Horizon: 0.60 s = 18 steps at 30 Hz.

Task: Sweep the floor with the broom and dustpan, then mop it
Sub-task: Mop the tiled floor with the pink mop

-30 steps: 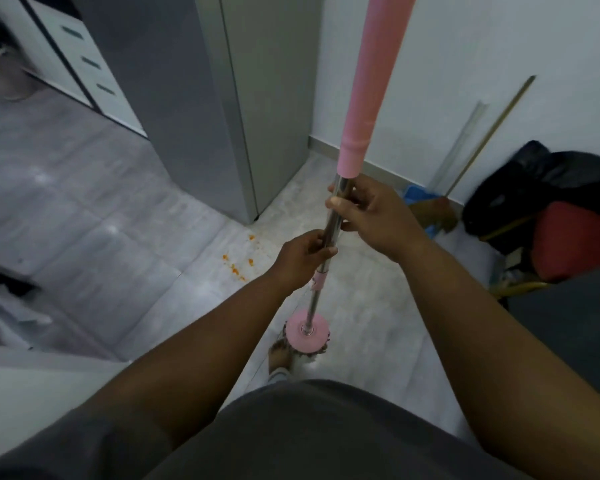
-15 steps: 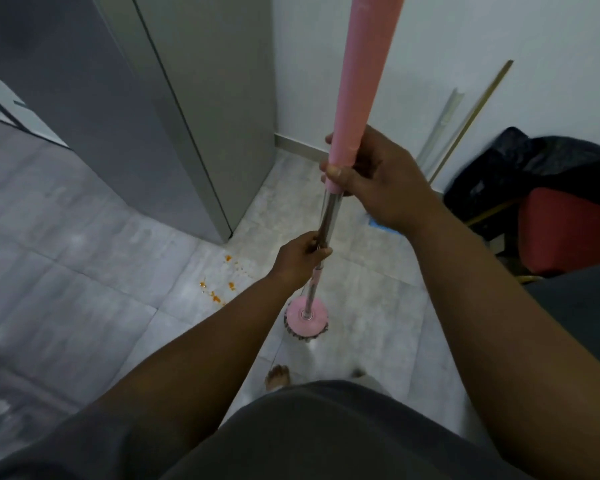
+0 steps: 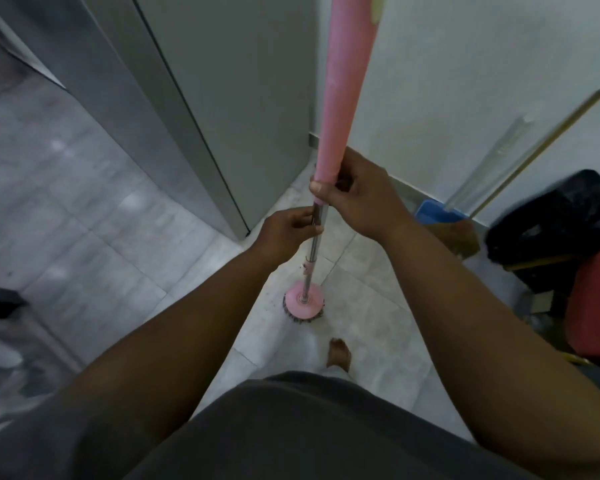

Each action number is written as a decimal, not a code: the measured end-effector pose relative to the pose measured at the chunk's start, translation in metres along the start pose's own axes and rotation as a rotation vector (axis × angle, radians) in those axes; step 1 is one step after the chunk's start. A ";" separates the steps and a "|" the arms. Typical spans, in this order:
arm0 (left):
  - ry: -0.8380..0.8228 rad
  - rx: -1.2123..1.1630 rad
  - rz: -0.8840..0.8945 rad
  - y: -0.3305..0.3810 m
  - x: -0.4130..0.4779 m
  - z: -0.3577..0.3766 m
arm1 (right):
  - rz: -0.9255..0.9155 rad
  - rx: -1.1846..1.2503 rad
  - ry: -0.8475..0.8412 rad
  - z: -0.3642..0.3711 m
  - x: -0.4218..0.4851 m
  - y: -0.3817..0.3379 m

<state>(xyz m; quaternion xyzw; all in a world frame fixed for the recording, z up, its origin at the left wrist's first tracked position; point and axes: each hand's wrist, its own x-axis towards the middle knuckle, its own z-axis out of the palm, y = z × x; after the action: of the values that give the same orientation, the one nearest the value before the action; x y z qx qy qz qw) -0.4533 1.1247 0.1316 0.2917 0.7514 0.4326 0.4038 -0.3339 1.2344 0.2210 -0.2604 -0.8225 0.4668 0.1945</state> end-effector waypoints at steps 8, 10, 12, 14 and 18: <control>0.090 0.007 -0.036 0.010 0.030 0.022 | 0.032 -0.055 -0.151 -0.012 0.025 0.032; 0.081 0.032 -0.033 0.010 0.035 0.025 | 0.048 -0.065 -0.171 -0.016 0.027 0.035; 0.054 0.074 -0.025 0.011 0.041 0.026 | 0.049 -0.088 -0.145 -0.019 0.031 0.034; 0.030 0.083 -0.013 0.013 0.046 0.025 | 0.034 -0.112 -0.111 -0.023 0.036 0.030; -0.049 0.120 0.034 0.015 0.052 0.020 | -0.007 -0.184 -0.071 -0.025 0.037 0.022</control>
<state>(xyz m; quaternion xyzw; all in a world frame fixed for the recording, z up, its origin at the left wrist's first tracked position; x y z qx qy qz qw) -0.4609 1.1812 0.1206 0.3388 0.7608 0.3863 0.3964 -0.3438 1.2829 0.2167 -0.2575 -0.8691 0.3976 0.1422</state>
